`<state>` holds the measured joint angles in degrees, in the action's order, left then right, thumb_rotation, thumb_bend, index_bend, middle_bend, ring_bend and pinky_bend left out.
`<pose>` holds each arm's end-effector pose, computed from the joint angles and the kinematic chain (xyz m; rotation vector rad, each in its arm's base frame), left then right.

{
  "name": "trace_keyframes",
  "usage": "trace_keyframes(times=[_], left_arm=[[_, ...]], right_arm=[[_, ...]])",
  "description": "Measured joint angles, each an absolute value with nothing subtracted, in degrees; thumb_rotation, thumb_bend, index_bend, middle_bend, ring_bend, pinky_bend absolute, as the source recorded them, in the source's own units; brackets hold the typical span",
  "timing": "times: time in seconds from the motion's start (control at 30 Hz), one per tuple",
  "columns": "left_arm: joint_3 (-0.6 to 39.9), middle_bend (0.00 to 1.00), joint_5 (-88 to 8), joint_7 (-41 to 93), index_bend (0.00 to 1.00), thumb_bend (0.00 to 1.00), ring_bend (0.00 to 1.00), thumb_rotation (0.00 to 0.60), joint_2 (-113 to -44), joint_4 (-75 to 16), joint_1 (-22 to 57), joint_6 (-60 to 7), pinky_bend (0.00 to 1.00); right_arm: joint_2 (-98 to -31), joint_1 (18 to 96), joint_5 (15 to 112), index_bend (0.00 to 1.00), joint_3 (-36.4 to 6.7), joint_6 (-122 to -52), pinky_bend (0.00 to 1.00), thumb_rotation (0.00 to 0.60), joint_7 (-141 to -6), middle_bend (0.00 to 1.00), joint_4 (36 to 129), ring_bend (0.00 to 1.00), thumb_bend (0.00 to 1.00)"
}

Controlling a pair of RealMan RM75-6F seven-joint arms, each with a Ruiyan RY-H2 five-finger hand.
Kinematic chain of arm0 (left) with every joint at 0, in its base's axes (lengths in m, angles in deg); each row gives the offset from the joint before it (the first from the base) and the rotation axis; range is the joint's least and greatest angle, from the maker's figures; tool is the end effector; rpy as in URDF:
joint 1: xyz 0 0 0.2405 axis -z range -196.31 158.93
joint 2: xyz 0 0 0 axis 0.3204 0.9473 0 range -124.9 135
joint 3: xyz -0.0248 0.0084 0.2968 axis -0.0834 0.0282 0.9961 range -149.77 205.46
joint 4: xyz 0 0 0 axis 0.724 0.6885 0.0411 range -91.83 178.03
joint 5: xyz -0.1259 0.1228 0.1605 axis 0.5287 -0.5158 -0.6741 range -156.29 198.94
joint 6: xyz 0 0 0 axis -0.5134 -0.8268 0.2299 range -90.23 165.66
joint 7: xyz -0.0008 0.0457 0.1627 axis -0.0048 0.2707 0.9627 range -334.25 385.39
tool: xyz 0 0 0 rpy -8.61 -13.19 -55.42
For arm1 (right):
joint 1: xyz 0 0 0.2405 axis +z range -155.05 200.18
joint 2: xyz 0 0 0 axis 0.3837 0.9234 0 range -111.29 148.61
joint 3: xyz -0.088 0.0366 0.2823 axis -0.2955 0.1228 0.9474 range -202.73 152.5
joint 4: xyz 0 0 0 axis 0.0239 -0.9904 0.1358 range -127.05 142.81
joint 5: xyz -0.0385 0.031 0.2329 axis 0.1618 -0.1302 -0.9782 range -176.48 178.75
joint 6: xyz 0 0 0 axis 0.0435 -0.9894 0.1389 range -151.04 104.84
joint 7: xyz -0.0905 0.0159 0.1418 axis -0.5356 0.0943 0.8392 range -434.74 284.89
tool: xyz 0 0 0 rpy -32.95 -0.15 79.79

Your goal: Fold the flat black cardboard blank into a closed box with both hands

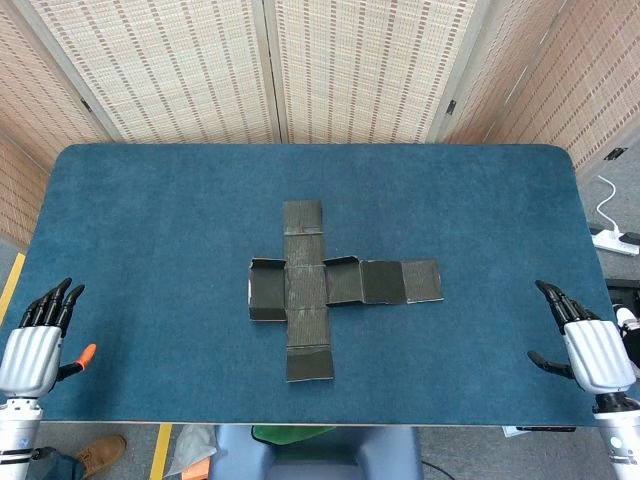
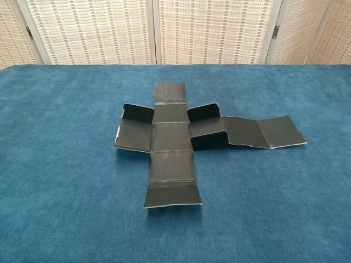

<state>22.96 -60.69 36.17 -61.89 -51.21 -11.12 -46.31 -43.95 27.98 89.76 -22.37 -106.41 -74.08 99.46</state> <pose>-0.3445 0.2351 0.1366 -1.3842 -0.8227 -0.8427 -0.3579 -0.2146 0.1547 1.4537 -0.8831 0.8981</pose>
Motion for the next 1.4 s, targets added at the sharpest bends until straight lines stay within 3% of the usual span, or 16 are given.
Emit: trace_keyframes(times=[0.47, 0.63, 0.9, 0.97, 1.07, 1.17, 1.27, 1.33, 1.4], left_arm=[[23.49, 0.07, -61.07, 35.57, 0.09, 0.26, 0.10, 0.600, -61.62, -51.12, -12.06, -47.61, 0.15], [23.48, 0.07, -61.27, 35.18, 0.09, 0.26, 0.10, 0.600, -61.34, -51.17, -12.30, -48.04, 0.15], [23.62, 0.07, -60.93, 34.68, 0.09, 0.26, 0.10, 0.600, -61.23, -50.71, -12.37, -47.54, 0.15], [23.52, 0.07, -60.85, 34.63, 0.09, 0.26, 0.09, 0.600, -61.39, -50.50, -12.24, -47.38, 0.15], [23.47, 0.07, -60.76, 34.44, 0.09, 0.26, 0.08, 0.600, -61.56, -50.28, -12.01, -46.93, 0.13], [23.44, 0.07, -60.64, 34.40, 0.09, 0.26, 0.08, 0.600, -61.73, -49.88, -11.82, -46.58, 0.13], [23.35, 0.07, -60.25, 34.25, 0.09, 0.26, 0.08, 0.600, -61.87, -49.68, -11.61, -46.03, 0.13], [23.29, 0.07, -60.17, 34.20, 0.09, 0.26, 0.08, 0.600, -61.98, -49.53, -11.37, -45.70, 0.13], [23.29, 0.07, -60.30, 34.11, 0.09, 0.26, 0.08, 0.600, -62.06, -49.42, -11.21, -45.54, 0.13]], right_arm=[[-44.21, 28.20, 89.87, 0.00, -22.64, -106.20, 0.48, 0.600, -74.05, 0.11, 99.58, 0.26, 0.08], [-43.71, 28.34, 88.96, 0.00, -22.54, -105.58, 0.48, 0.600, -75.72, 0.01, 100.59, 0.23, 0.08], [-43.35, 28.50, 87.33, 0.00, -22.12, -104.82, 0.46, 0.600, -77.13, 0.00, 101.86, 0.18, 0.08], [-43.29, 28.83, 87.36, 0.00, -22.02, -104.44, 0.36, 0.600, -77.30, 0.00, 102.11, 0.11, 0.08], [-43.02, 29.55, 87.17, 0.00, -21.82, -103.27, 0.10, 0.600, -77.52, 0.00, 102.85, 0.00, 0.08], [-42.81, 30.63, 86.67, 0.00, -21.43, -101.64, 0.04, 0.600, -77.67, 0.00, 103.60, 0.00, 0.08], [-42.87, 32.21, 85.62, 0.00, -20.72, -99.34, 0.10, 0.600, -78.39, 0.01, 104.12, 0.01, 0.08], [-43.20, 33.92, 84.72, 0.00, -19.83, -97.56, 0.26, 0.600, -79.75, 0.04, 104.51, 0.10, 0.08], [-43.76, 35.67, 83.89, 0.00, -18.85, -95.93, 0.46, 0.600, -81.25, 0.10, 104.85, 0.28, 0.08]])
